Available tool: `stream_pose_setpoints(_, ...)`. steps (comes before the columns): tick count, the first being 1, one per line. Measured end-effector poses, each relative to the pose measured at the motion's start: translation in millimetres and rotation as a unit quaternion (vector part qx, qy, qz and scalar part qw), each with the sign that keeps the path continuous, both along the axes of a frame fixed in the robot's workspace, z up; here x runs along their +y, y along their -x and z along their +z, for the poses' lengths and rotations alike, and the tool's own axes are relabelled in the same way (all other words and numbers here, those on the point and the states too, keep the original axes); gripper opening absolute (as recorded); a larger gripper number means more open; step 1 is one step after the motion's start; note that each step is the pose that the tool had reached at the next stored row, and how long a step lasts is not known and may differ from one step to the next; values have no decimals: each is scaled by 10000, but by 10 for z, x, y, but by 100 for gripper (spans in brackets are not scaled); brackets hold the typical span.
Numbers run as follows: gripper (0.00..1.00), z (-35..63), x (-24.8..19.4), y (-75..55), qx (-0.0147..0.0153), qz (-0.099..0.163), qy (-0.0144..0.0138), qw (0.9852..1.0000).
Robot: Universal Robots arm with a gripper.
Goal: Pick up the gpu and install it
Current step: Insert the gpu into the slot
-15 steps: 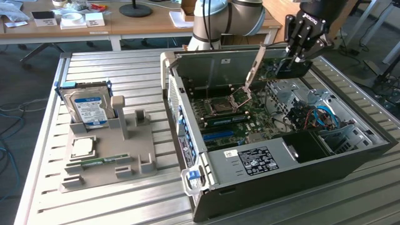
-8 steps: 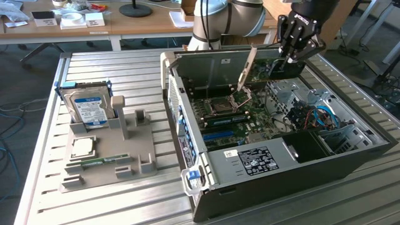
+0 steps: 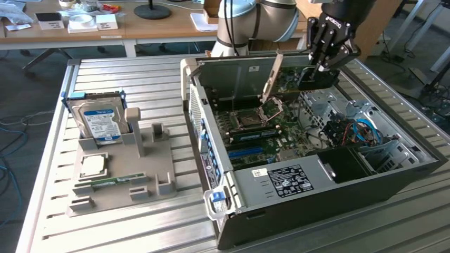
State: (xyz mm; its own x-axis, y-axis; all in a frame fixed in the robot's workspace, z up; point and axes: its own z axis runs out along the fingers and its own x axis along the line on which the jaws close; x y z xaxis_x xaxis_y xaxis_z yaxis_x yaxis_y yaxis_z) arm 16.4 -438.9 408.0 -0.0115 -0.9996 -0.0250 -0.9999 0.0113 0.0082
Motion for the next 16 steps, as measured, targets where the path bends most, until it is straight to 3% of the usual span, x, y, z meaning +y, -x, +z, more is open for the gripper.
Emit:
stream_pose_setpoints(6,27,-17,0,0,0,0,0,10000)
stream_pose_setpoints(16,27,-169,0,0,0,0,0,10000)
